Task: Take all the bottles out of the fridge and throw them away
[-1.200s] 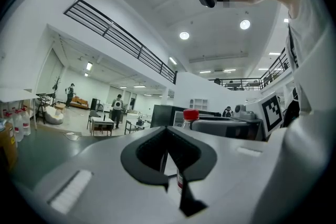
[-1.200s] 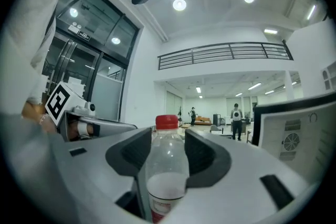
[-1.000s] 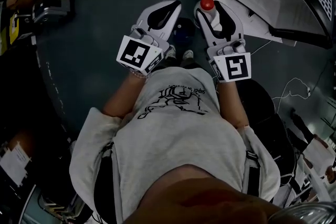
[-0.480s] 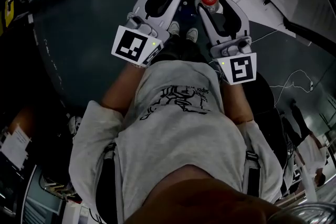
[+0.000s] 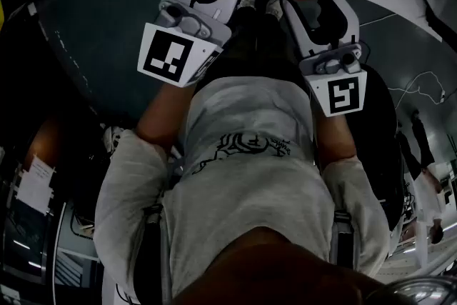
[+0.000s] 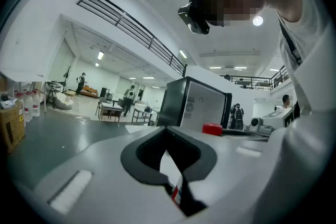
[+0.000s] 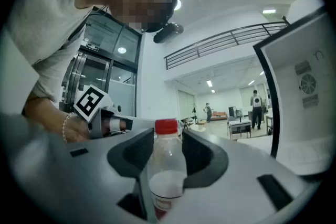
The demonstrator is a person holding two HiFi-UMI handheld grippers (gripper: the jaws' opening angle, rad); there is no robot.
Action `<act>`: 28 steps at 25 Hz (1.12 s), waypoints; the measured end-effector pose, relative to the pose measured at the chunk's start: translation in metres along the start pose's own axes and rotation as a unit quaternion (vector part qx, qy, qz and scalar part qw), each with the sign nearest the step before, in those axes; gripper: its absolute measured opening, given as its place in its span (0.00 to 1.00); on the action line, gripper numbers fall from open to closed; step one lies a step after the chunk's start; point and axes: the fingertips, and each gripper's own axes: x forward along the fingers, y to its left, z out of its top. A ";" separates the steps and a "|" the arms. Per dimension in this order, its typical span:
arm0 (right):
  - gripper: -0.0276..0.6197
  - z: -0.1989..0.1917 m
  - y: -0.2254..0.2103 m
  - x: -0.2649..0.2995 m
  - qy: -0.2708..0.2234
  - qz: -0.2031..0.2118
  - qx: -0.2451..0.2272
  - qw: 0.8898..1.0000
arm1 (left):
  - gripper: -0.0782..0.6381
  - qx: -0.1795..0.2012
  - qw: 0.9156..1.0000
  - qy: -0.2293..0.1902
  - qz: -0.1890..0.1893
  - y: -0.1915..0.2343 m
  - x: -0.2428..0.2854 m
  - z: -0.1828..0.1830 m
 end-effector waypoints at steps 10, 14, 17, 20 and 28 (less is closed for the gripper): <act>0.29 -0.182 0.002 -0.014 0.049 -0.009 0.010 0.999 | 0.12 -0.047 0.996 0.074 0.008 0.027 -0.008 -0.154; 0.28 -0.274 -0.002 -0.019 0.072 -0.018 -0.004 0.997 | 0.12 -0.052 0.994 0.095 0.014 0.035 -0.014 -0.215; 0.27 -0.329 -0.004 -0.017 0.093 -0.023 -0.011 0.995 | 0.12 -0.053 0.993 0.101 0.020 0.042 -0.018 -0.247; 0.27 -0.373 -0.005 -0.017 0.116 -0.021 -0.016 0.993 | 0.12 -0.052 0.993 0.107 0.024 0.049 -0.020 -0.272; 0.27 -0.440 -0.011 -0.030 0.159 -0.027 -0.016 0.987 | 0.12 -0.047 0.992 0.114 0.027 0.048 -0.017 -0.320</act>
